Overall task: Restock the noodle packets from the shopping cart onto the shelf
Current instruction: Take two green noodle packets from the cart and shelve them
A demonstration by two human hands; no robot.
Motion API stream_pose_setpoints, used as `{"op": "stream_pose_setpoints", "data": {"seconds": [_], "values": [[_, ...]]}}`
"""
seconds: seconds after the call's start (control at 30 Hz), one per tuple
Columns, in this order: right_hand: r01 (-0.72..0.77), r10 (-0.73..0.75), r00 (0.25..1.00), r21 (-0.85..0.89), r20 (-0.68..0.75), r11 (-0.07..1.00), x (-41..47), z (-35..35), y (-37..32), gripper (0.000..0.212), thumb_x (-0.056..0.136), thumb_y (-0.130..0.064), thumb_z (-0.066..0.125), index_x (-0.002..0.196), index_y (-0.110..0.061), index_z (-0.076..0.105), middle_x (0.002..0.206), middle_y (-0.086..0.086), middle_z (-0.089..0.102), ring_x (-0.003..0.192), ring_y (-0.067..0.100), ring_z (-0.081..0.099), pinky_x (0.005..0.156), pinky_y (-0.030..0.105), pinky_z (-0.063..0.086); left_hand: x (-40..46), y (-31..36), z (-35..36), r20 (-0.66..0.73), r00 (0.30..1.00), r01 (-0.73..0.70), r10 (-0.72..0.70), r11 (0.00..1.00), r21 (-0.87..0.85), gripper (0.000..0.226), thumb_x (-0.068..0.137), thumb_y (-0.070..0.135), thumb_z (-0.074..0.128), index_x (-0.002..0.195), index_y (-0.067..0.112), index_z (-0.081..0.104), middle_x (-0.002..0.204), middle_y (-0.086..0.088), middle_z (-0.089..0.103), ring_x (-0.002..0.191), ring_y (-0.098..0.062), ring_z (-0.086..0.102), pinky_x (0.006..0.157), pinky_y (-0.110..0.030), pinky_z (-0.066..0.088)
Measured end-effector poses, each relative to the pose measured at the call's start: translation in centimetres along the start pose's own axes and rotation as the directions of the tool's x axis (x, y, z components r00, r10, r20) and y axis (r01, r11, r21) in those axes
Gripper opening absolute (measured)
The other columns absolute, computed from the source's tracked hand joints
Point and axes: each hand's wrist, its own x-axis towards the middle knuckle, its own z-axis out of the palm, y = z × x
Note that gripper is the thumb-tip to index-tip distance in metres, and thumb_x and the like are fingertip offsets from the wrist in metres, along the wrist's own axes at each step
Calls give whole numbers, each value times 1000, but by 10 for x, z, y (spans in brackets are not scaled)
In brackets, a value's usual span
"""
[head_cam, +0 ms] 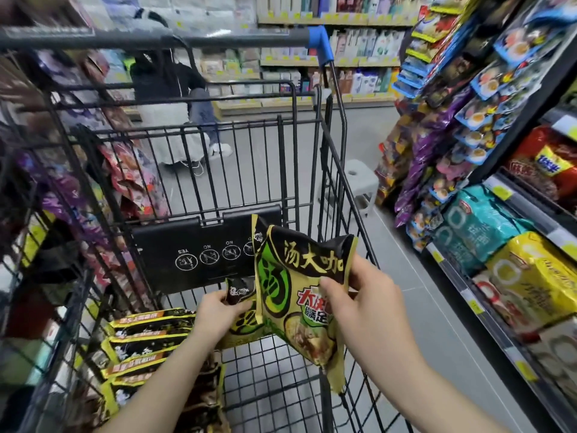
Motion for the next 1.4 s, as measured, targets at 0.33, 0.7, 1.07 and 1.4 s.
{"op": "stream_pose_setpoints", "data": {"seconds": [0.33,0.7,1.07,1.4], "values": [[-67,65,996,52,55,996,7,-52,-66,13,85,-7,65,85,-20,65,82,0,72,82,21,66,80,42,53,-66,89,-111,-50,998,-49,36,953,-299,23,70,7,78,85,1,61,65,-8,72,54,-16,67,46,-22,50],[-98,66,989,244,134,965,-9,-153,-160,11,85,-2,66,80,-11,64,72,19,70,65,21,69,60,31,57,-170,193,-199,77,989,-92,124,939,-330,75,47,15,84,110,-14,54,89,-26,71,79,-35,69,76,-47,56],[-106,113,994,389,6,915,-97,-304,-193,10,85,-2,62,95,1,64,78,10,75,66,20,72,61,31,57,-285,287,-164,356,890,-192,285,942,-274,41,62,10,71,99,-5,61,87,-20,73,69,-27,71,58,-30,56],[-89,219,941,432,-260,897,-276,-445,-173,35,62,-26,79,88,-6,69,90,17,74,74,26,70,75,40,53,-399,339,-55,574,738,-280,356,935,-219,49,62,11,71,107,-3,58,95,-21,72,83,-35,70,74,-42,55]]}}
